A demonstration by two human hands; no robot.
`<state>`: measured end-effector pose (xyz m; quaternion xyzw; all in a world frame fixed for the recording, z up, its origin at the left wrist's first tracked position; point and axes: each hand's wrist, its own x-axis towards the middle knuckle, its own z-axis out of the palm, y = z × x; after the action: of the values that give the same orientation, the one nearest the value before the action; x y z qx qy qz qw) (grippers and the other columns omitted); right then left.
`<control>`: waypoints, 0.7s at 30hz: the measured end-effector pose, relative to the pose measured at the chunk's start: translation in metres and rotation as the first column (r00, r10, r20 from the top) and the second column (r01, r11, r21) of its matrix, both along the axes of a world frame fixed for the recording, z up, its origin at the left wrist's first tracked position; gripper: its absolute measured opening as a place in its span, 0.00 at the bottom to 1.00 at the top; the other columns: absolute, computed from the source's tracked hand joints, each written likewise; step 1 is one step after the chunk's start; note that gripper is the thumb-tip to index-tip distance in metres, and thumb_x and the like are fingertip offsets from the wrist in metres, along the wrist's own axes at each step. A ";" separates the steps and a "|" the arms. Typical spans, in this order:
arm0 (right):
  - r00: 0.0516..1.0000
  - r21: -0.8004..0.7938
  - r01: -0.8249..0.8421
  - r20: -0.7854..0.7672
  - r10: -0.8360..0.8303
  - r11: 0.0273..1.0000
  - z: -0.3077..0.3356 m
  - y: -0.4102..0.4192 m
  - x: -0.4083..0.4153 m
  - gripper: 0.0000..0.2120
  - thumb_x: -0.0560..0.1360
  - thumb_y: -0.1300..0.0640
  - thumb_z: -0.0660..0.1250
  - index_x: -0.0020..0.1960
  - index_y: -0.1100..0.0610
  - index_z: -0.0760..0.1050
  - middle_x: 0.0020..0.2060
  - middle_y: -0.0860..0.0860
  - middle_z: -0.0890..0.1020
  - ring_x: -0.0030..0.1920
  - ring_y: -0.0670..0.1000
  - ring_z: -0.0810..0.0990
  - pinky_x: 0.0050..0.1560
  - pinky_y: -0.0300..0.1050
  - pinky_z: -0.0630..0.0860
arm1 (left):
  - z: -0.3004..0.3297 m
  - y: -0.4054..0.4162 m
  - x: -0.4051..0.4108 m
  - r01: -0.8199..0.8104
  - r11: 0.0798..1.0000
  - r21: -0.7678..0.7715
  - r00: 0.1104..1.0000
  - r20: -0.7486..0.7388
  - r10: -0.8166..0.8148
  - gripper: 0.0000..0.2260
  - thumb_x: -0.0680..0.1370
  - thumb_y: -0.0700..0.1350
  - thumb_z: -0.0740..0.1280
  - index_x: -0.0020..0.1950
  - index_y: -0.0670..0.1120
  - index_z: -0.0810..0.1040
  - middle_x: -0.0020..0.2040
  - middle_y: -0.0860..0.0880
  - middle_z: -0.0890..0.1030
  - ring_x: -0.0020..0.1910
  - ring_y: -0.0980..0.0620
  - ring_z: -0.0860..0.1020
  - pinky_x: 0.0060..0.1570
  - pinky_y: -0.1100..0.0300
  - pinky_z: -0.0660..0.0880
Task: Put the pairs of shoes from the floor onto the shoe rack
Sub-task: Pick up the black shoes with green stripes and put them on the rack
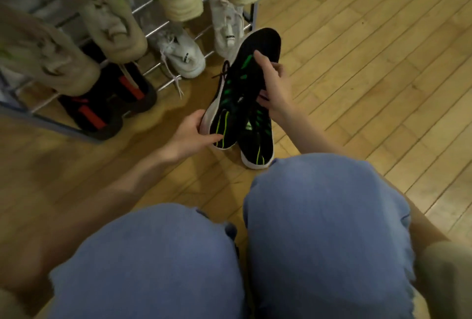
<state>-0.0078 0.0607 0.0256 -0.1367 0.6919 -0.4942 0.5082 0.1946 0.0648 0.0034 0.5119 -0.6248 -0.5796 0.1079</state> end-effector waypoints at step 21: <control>0.773 0.295 -0.188 -0.545 0.326 0.937 -0.081 0.070 0.017 0.41 0.67 0.44 0.68 0.76 0.38 0.53 0.60 0.56 0.71 0.63 0.61 0.70 0.60 0.54 0.70 | 0.006 0.027 0.067 -0.215 0.967 0.138 0.968 -0.104 0.230 0.21 0.72 0.33 0.71 0.56 0.56 0.74 0.51 0.55 0.81 0.44 0.61 0.83 0.36 0.68 0.78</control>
<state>0.0094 0.1304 -0.0551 -0.3181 0.8399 -0.2722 0.3454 0.2617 0.0921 0.0091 0.5493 -0.5180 -0.6314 0.1770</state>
